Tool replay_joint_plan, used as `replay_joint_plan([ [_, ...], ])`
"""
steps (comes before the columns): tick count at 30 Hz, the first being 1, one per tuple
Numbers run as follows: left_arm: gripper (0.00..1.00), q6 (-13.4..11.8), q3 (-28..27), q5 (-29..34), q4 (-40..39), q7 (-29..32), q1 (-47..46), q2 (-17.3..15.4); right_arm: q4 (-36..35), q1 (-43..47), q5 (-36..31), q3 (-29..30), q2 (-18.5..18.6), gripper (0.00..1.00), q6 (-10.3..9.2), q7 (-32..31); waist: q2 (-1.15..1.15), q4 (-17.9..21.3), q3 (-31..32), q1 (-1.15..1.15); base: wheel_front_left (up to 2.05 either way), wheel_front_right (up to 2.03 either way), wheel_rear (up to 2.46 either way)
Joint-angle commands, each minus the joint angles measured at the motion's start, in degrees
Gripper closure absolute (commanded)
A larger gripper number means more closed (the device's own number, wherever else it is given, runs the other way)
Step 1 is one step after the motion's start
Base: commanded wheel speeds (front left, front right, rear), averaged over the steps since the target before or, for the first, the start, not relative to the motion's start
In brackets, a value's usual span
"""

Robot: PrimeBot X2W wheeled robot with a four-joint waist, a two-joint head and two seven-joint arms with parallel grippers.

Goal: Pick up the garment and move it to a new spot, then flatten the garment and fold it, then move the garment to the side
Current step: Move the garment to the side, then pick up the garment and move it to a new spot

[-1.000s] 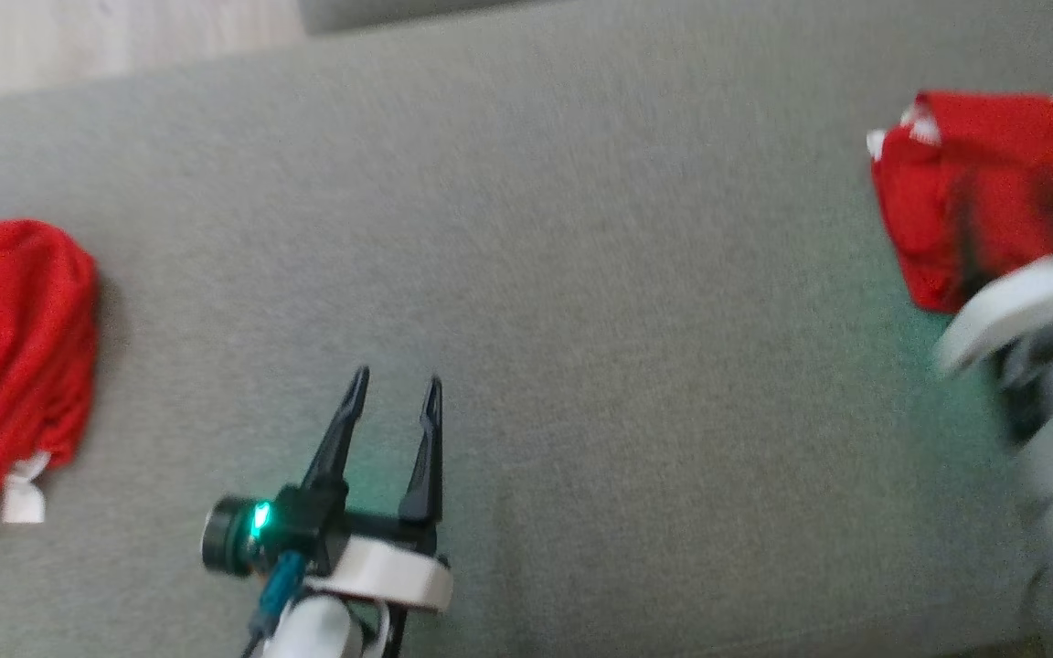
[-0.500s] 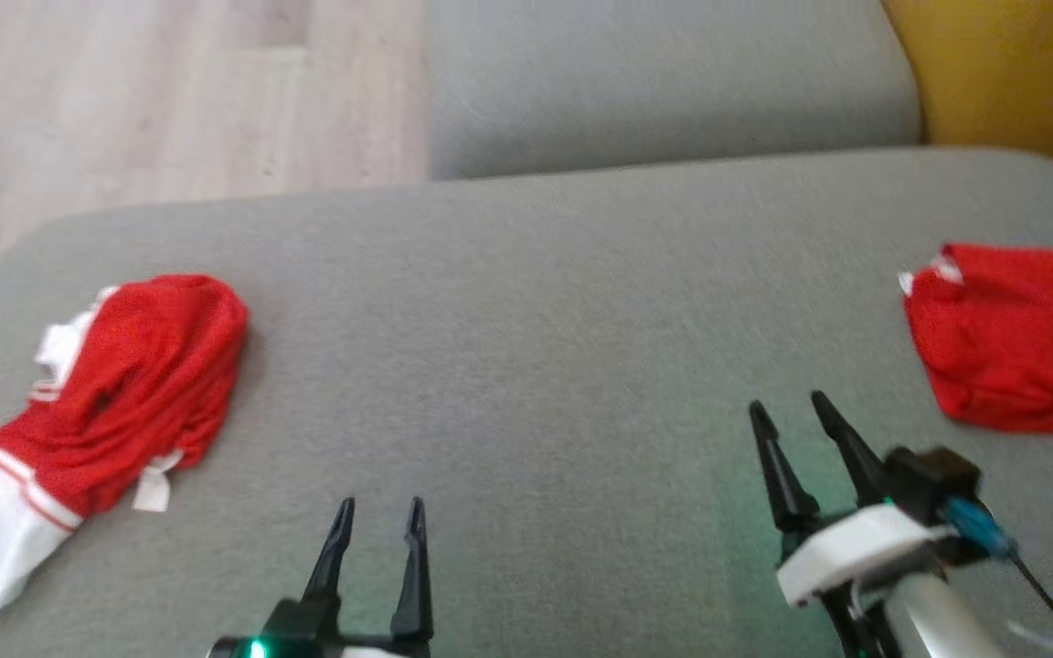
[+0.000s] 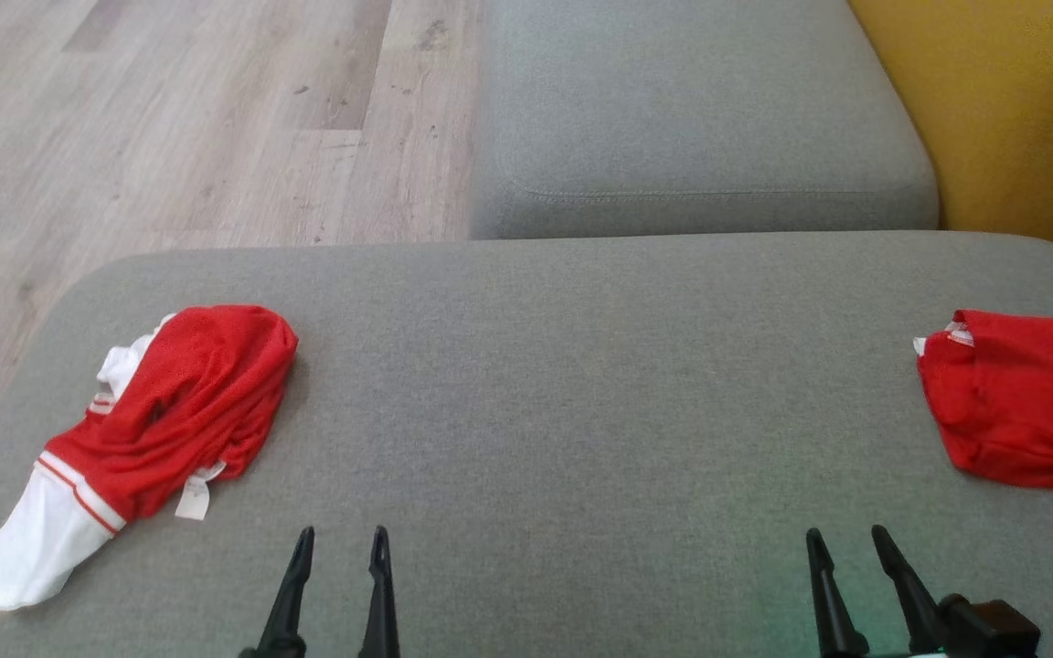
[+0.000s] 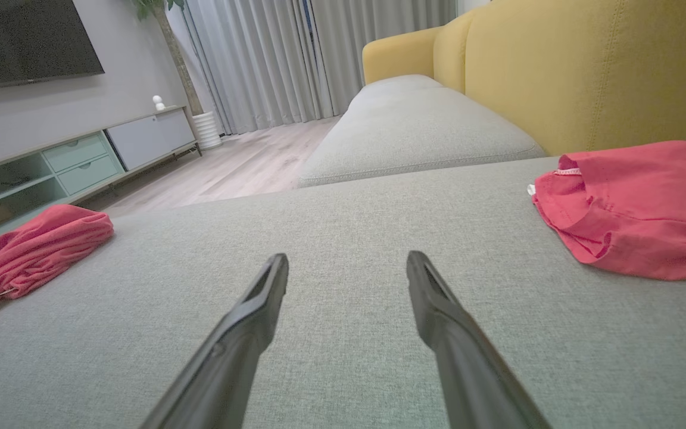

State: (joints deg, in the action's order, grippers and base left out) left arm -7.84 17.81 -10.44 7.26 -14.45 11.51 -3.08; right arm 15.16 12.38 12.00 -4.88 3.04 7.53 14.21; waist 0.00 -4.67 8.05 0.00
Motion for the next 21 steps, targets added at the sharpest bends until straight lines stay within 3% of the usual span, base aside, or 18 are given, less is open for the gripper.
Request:
replay_joint_plan([
  [1,0.00,0.4,-2.4,0.4,-1.7,-0.5,-2.2,0.2,-2.2,-2.8,-0.5,-1.1,0.3,0.00,-0.04,0.8,0.00,0.2,0.1,0.00,0.00,0.00,0.00],
  [21,0.00,1.0,-3.2,0.2,0.3,-0.5,-1.9,0.2,-2.3,-2.5,-0.7,-1.6,-0.1,0.00,-0.04,0.8,0.00,1.2,0.5,0.00,0.00,0.00,0.00],
])
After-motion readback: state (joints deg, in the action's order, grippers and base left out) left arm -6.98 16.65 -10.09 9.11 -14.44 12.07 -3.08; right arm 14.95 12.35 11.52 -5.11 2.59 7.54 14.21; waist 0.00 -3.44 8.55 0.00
